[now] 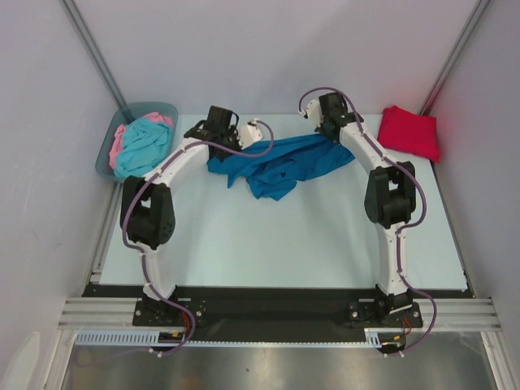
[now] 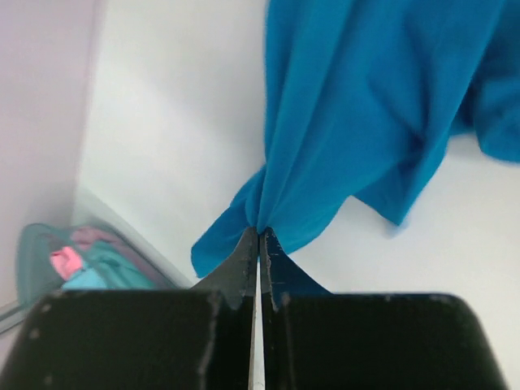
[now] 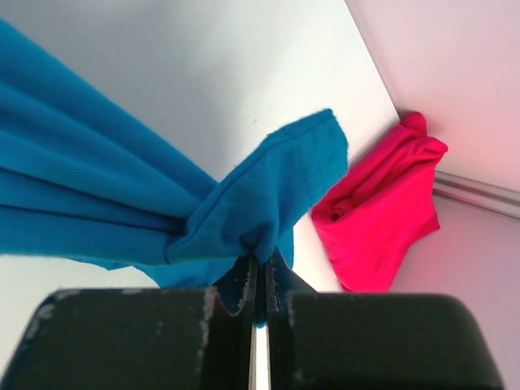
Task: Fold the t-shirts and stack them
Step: Flatten the tshirt out
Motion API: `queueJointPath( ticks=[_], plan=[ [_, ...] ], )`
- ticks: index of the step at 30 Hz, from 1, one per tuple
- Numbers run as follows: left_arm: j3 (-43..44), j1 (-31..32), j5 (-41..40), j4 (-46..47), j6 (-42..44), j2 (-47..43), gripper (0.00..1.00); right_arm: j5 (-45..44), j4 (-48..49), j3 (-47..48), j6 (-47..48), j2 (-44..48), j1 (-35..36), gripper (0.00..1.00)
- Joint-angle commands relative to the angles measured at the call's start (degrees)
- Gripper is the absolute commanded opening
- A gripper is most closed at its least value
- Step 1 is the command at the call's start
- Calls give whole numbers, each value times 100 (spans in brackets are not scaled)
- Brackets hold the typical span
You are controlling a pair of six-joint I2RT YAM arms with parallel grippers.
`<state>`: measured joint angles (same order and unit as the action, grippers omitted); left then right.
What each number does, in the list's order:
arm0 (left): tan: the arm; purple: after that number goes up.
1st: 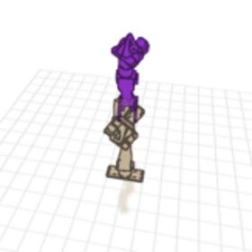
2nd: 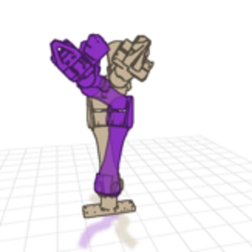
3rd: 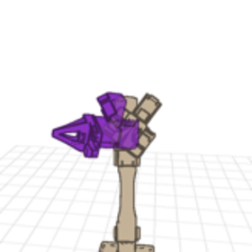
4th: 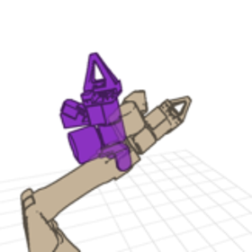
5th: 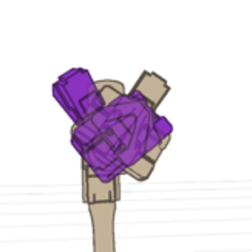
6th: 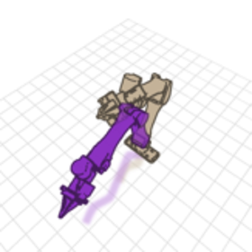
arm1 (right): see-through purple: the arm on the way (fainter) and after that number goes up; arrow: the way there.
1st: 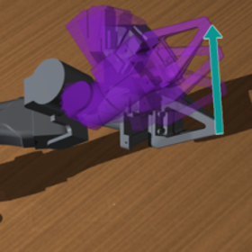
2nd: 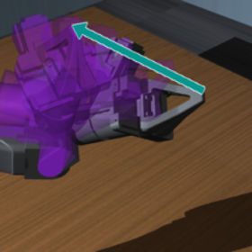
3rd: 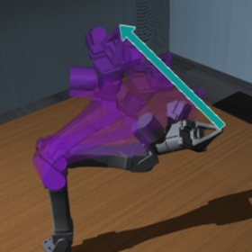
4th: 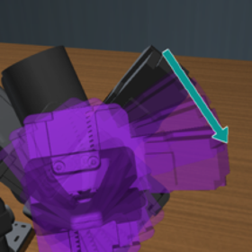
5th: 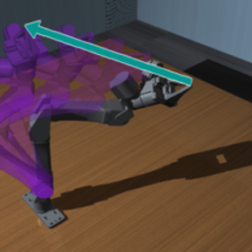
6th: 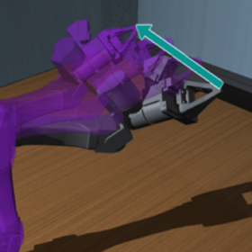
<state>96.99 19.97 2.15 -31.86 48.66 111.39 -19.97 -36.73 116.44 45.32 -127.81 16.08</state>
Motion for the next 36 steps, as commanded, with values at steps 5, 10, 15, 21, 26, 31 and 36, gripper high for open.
queueJointPath(
  ticks=[5,10,15,21,26,31,36],
  plan=[
    [-717,-89,-804,-102,706,268,0,-464,140,-52,197,459,-113,0],
    [-655,-28,-1742,739,478,734,0,-403,-27,-60,100,503,-96,0],
    [-945,51,-2368,2402,715,673,0,-377,-89,-183,3,520,-52,0],
    [-752,200,-2378,2659,759,919,2,-341,-124,-201,-58,511,1,0],
    [-822,245,-2413,2755,663,1042,95,-324,-150,-201,-32,485,18,0],
    [-699,166,-2071,2054,250,586,100,-262,-194,-227,-85,485,27,0],
    [-927,95,-983,832,-191,-292,90,-236,-168,-306,-111,476,36,0]
  ],
)
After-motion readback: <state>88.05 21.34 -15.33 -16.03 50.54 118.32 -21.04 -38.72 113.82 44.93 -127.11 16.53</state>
